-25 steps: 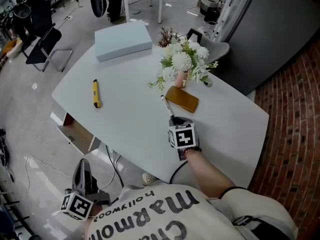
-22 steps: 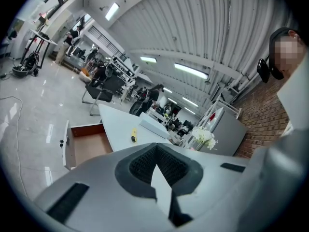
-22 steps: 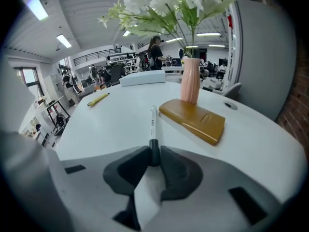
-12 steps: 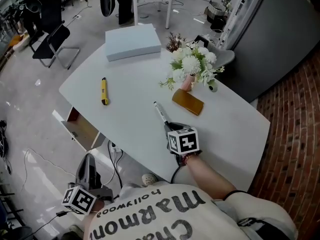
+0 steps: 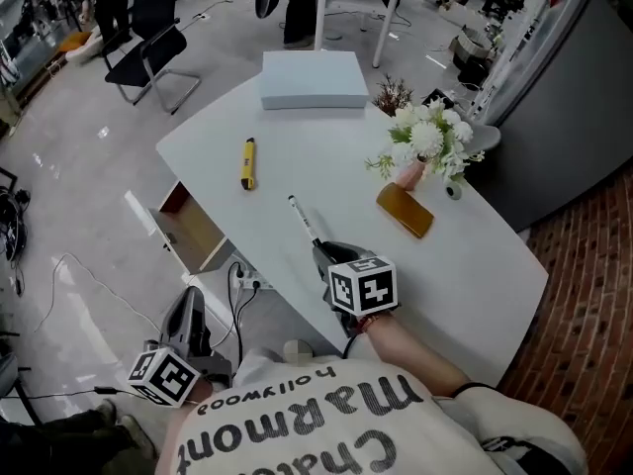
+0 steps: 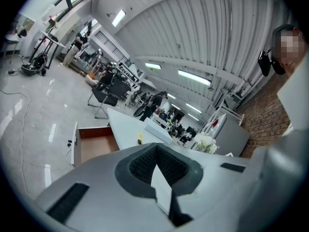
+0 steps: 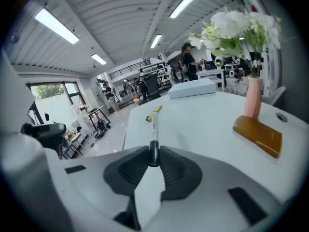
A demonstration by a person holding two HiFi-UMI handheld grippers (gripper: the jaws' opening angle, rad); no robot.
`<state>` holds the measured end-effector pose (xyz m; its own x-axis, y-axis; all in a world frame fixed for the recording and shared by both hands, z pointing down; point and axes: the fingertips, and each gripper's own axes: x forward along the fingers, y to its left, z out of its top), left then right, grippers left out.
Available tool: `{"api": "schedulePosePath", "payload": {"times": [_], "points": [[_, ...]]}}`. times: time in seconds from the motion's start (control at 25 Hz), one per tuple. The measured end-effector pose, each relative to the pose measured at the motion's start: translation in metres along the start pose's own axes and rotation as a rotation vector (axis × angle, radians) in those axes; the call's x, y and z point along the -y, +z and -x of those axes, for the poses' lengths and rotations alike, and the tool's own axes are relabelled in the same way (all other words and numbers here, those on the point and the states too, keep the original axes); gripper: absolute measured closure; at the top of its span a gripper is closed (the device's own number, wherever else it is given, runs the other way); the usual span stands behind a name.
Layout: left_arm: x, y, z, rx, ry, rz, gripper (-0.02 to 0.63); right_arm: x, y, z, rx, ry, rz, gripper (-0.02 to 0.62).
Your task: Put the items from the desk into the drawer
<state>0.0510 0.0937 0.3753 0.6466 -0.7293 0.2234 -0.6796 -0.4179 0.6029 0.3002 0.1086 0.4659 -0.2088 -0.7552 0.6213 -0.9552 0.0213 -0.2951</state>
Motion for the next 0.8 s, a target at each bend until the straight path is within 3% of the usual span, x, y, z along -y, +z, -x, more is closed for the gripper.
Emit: {"api": "schedulePosePath", "payload": {"times": [0.48,0.8], "points": [[-0.05,0.012,0.058,0.091,0.152,0.052,0.604,-0.094,0.012,-0.03,-0.021,0.181,0.12,0.52],[-0.087,0.022,0.074,0.135,0.219,0.09,0.604,-0.13,0.014,-0.068,-0.06,0.228,0.185,0.52]]}}
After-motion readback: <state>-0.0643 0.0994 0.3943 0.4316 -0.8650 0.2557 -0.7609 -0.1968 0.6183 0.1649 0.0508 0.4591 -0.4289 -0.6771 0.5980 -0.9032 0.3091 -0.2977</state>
